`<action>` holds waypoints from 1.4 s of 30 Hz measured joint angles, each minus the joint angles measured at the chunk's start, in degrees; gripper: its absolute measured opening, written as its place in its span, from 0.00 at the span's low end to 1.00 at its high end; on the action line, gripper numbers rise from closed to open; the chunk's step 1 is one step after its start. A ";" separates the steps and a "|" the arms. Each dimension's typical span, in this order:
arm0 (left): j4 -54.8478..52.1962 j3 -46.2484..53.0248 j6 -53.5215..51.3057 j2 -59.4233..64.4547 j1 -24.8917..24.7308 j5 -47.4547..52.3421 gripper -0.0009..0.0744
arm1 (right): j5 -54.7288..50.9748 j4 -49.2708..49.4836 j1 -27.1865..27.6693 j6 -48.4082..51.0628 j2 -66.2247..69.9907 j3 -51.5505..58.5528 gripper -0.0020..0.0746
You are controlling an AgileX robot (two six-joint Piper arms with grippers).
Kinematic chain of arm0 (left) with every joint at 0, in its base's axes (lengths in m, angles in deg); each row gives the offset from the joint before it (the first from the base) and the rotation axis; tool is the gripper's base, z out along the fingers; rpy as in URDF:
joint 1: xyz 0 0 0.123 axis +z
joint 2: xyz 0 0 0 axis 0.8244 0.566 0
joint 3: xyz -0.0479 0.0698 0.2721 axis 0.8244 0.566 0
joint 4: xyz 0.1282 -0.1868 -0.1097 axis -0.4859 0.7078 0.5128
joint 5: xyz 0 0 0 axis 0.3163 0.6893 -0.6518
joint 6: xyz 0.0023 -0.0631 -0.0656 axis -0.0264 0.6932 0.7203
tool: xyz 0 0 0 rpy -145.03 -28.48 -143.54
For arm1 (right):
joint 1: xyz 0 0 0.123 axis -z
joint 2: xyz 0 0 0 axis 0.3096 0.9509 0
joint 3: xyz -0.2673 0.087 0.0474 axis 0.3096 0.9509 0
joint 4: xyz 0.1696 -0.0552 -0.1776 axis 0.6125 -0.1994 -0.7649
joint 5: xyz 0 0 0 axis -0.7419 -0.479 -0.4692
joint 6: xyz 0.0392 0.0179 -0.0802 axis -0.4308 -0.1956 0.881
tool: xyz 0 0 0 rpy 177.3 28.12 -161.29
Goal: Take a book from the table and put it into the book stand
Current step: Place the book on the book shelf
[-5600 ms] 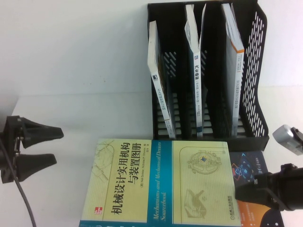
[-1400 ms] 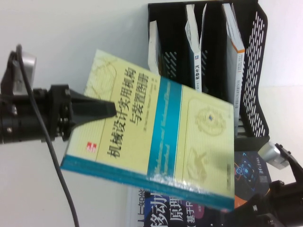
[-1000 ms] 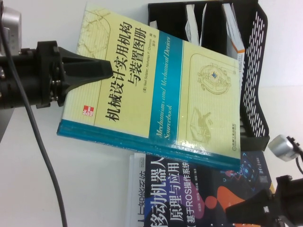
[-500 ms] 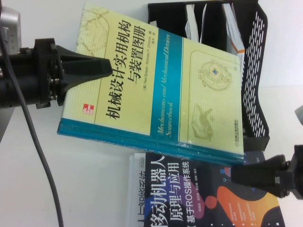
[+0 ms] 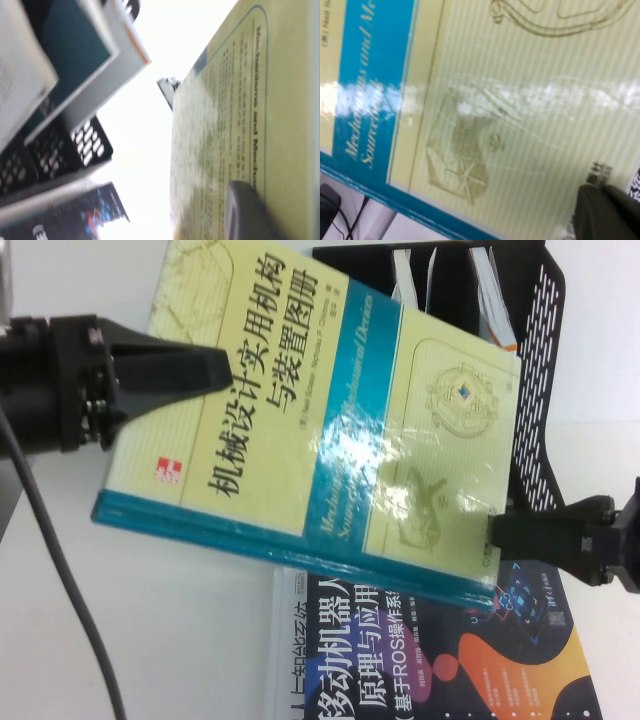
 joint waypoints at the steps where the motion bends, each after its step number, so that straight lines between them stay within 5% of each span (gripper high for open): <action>1: 0.00 -0.59 -0.05 -0.50 0.00 -0.75 0.28 | 0.00 0.11 0.00 0.00 0.00 -0.21 0.02; 7: -2.06 -9.97 2.37 -1.18 0.00 -5.60 0.28 | -0.21 -1.17 0.00 0.00 -0.82 -2.29 0.02; 12: -15.92 -21.97 13.25 -0.59 -0.10 -10.07 0.28 | 4.63 -8.12 0.00 -0.95 -3.03 -5.31 0.02; 21: -26.97 -36.45 26.89 4.59 -0.10 -5.38 0.28 | 11.44 -14.43 0.00 -1.83 -3.42 -10.88 0.02; 42: -30.49 -38.85 38.56 11.68 -0.10 -4.75 0.28 | 8.33 -15.62 0.00 -7.38 -1.81 -12.19 0.02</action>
